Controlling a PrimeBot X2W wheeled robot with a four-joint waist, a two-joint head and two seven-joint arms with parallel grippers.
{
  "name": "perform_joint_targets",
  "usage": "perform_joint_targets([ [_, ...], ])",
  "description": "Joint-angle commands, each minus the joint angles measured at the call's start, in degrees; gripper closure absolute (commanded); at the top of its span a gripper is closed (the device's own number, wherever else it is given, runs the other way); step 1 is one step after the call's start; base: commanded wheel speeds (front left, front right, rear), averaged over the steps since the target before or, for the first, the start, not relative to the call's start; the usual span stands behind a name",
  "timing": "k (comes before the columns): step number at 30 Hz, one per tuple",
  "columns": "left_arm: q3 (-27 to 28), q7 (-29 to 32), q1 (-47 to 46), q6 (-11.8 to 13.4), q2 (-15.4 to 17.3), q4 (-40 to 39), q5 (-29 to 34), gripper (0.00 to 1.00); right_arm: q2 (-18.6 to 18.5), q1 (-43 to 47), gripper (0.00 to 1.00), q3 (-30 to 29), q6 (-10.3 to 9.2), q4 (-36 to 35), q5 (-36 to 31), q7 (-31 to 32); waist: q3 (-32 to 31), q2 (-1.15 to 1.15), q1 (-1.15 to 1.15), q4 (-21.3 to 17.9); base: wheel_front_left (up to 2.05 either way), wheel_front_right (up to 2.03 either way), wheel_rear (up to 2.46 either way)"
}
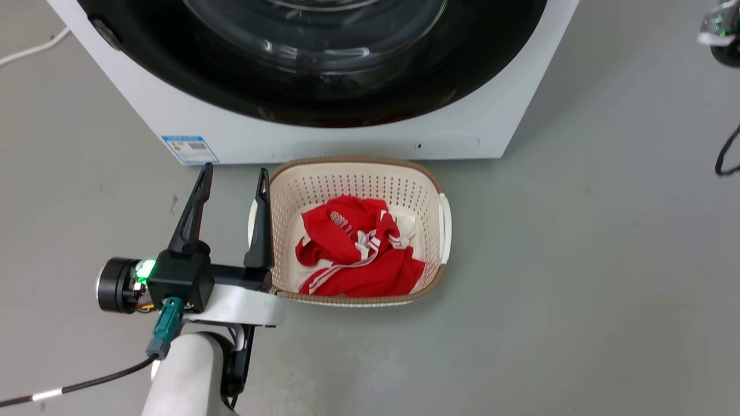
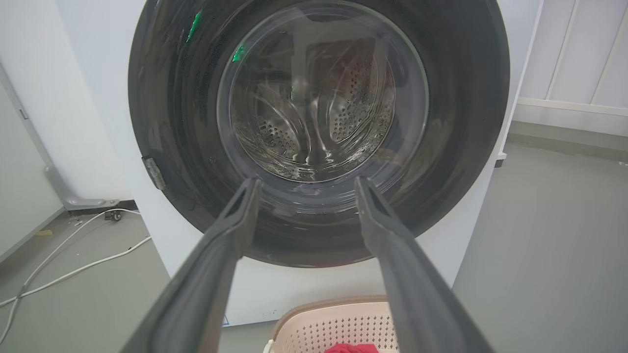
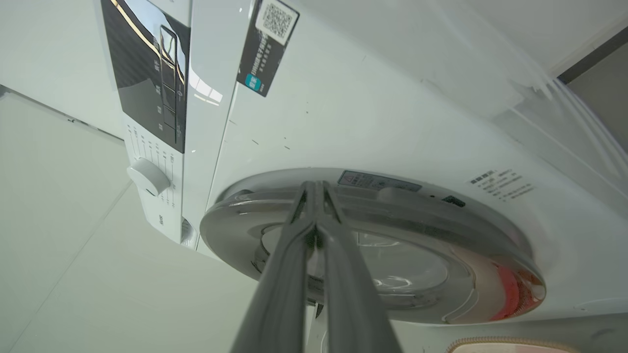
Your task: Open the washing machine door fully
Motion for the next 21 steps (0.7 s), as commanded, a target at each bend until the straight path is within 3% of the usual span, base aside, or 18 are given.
perform_joint_targets([
  [1,-0.2,-0.2,-1.3,0.0,-0.1,-0.4,0.2,0.0,0.3,-3.7,1.0,1.7,0.0,2.2,-1.2,2.9,2.0,0.0,-0.01,0.4,0.0,0.0,0.0],
  [10,-0.2,-0.2,-4.0,0.1,0.2,-1.9,0.6,0.0,2.4,-13.8,1.0,7.6,0.0,8.6,-7.4,8.1,6.3,0.0,-0.01,0.4,0.0,0.0,0.0],
  [21,-1.2,-0.2,-7.9,0.3,0.0,-3.3,0.9,0.0,4.6,-23.9,1.0,9.8,0.0,16.8,-12.6,9.6,11.2,0.0,-0.01,1.9,0.0,0.0,0.0],
])
